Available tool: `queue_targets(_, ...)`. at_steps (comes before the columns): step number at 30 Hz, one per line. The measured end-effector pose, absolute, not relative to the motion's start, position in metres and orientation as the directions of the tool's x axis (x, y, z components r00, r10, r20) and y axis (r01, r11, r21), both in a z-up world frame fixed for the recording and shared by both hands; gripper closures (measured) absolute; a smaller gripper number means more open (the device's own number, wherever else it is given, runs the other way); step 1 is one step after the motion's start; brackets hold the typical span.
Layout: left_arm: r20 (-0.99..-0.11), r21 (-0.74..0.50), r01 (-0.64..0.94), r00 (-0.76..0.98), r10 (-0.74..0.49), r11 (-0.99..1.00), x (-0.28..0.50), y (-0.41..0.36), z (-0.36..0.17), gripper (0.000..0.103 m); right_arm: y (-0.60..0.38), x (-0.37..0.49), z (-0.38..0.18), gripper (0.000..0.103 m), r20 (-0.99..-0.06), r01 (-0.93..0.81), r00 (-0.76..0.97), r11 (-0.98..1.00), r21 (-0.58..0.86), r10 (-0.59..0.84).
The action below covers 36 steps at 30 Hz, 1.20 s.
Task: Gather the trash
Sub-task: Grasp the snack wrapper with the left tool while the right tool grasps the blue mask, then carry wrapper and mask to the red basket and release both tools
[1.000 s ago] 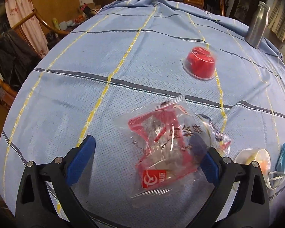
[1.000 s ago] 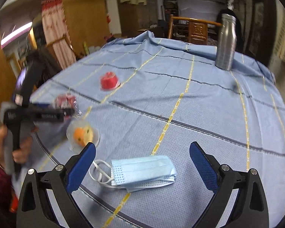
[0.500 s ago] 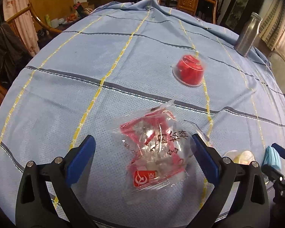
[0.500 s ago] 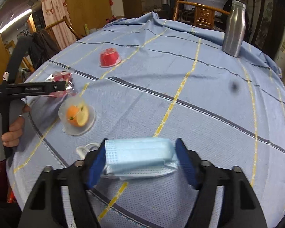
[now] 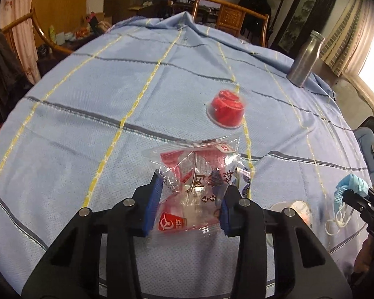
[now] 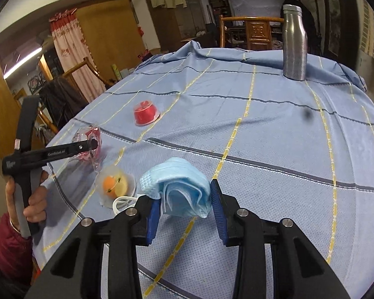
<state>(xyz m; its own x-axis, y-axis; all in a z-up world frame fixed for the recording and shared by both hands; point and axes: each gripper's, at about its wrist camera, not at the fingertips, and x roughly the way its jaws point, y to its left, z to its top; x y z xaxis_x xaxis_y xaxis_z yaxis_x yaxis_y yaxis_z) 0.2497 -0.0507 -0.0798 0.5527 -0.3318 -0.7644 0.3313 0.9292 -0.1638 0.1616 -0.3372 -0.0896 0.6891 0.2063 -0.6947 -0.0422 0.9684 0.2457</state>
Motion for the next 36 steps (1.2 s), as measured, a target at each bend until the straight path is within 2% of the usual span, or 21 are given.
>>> queue_targets(10,-0.659,-0.129,0.309,0.683,-0.314,0.942,0.200,-0.025,-0.019,0.062,-0.341,0.158,-0.086,0.065,-0.668,-0.040,0.708,0.958,0.285,0.229)
queue_targets(15,-0.642,-0.127,0.239,0.720,-0.264,0.963,0.167,0.013,-0.002,0.062,-0.334,0.152,-0.082,0.065,-0.650,-0.078,0.720,0.959,0.272,0.243)
queue_targets(20,-0.645,-0.136,0.086,0.748,-0.155,0.987,0.130,0.081,-0.001,0.062,-0.333,0.150,-0.080,0.064,-0.643,-0.094,0.720,0.955,0.282,0.261)
queue_targets(23,-0.656,-0.132,-0.053,0.754,-0.047,0.990,0.100,0.136,-0.009,0.062,-0.331,0.151,-0.081,0.064,-0.644,-0.106,0.714,0.952,0.288,0.275)
queue_targets(28,-0.710,-0.139,-0.272,0.697,0.096,0.952,0.064,0.223,-0.039,0.062,-0.326,0.155,-0.082,0.064,-0.646,-0.122,0.700,0.942,0.311,0.304)
queue_targets(36,-0.776,-0.149,-0.511,0.591,0.220,0.847,0.037,0.337,-0.093,0.060,-0.309,0.156,-0.069,0.064,-0.626,-0.121,0.706,0.927,0.354,0.331)
